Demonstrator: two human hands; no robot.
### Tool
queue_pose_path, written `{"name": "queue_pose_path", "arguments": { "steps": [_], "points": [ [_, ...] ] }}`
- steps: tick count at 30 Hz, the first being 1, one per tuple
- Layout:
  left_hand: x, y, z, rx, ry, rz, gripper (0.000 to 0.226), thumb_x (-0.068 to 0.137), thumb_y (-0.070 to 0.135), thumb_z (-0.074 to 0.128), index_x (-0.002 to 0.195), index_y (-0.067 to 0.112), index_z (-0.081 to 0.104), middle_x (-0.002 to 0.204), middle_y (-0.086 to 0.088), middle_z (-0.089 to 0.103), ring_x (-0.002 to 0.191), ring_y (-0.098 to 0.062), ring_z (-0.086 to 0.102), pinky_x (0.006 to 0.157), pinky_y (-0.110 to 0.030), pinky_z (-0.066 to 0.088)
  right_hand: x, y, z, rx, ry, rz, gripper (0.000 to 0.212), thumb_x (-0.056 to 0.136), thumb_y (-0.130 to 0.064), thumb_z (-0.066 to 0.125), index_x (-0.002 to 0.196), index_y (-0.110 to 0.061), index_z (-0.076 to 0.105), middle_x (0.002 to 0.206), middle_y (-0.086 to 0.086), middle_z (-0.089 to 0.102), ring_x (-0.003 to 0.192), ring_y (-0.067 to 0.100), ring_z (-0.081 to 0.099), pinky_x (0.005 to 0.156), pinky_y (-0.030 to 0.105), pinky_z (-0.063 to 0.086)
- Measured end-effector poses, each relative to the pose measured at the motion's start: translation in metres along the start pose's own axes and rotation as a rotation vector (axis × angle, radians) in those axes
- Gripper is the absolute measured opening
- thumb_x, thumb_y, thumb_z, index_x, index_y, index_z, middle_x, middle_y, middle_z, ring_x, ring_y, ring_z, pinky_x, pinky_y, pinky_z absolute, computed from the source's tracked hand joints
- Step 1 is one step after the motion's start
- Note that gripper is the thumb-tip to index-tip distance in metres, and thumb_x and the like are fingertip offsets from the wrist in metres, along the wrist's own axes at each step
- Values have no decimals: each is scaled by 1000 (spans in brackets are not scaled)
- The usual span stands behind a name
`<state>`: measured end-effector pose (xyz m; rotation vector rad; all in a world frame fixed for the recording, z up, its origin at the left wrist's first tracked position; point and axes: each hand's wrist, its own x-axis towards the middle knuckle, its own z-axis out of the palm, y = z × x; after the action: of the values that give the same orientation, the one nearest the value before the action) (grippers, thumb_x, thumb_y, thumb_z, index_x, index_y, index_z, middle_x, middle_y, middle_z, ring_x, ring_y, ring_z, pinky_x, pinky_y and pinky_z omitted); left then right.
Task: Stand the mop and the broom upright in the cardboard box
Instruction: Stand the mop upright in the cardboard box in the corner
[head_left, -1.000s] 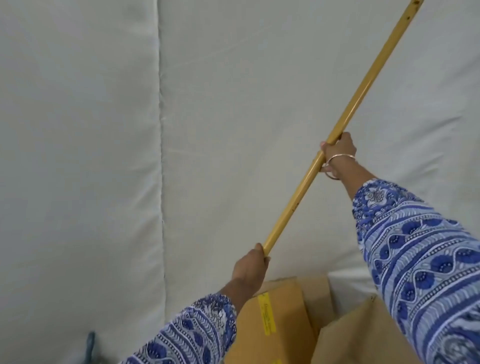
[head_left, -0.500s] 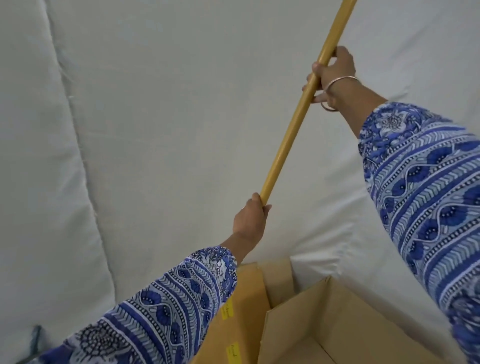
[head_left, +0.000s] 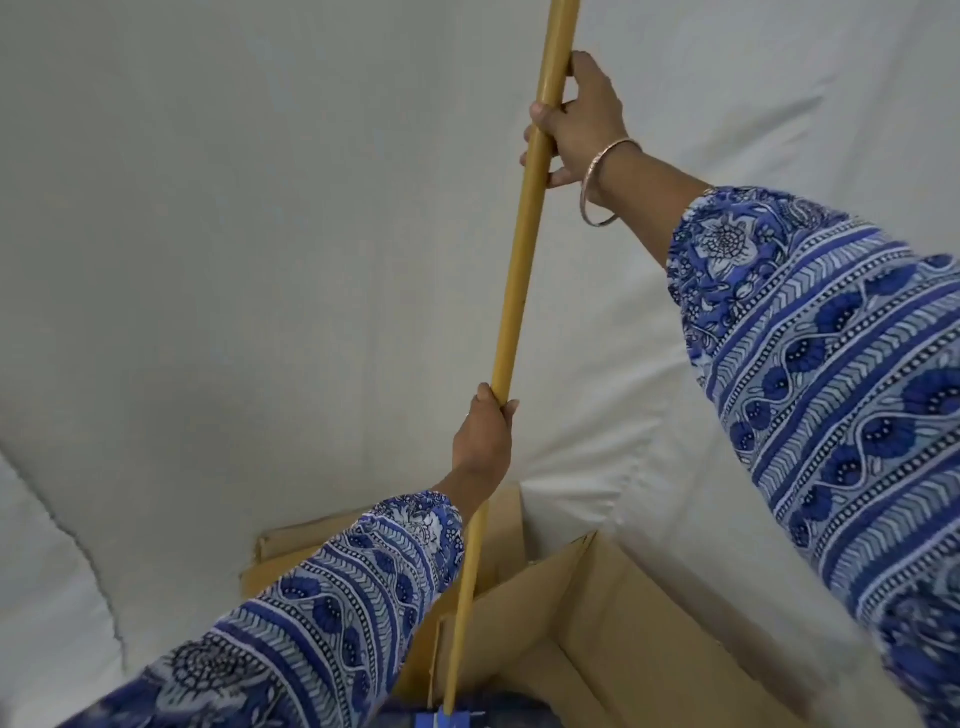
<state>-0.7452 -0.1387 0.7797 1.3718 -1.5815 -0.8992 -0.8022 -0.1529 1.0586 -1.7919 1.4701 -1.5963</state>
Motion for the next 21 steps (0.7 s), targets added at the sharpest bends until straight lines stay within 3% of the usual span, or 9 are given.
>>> {"name": "queue_pose_path", "arguments": {
  "steps": [5,10,16,21],
  "points": [
    [27,-8,44,69,53,-23,22,99,33,35,97,11,39,78,3,48,65,-16,49,61,-34,42,30,58,-9,21,-119,22,17,95,-7,41,104,-21,38,78,3,54,66,18,59,44,21,55],
    [56,-20,83,108,137,-76,18,98,30,37,91,14,35,75,3,46,62,-15,47,56,-31,39,60,111,-15,79,-216,8,22,94,-6,40,113,-19,39,77,3,54,64,17,59,42,20,53],
    [93,-14,128,124,249,-151,18,98,31,39,94,13,40,70,5,44,57,-12,43,55,-33,41,102,154,-30,139,-286,-13,21,94,-4,40,106,-21,37,83,6,53,63,14,59,42,19,54],
    [111,-17,162,142,319,-222,24,97,29,41,101,6,44,79,-2,47,61,-15,44,56,-34,42,123,190,-34,140,-346,-32,36,94,-5,41,129,-13,38,82,5,54,65,16,60,45,21,55]
  ]
}}
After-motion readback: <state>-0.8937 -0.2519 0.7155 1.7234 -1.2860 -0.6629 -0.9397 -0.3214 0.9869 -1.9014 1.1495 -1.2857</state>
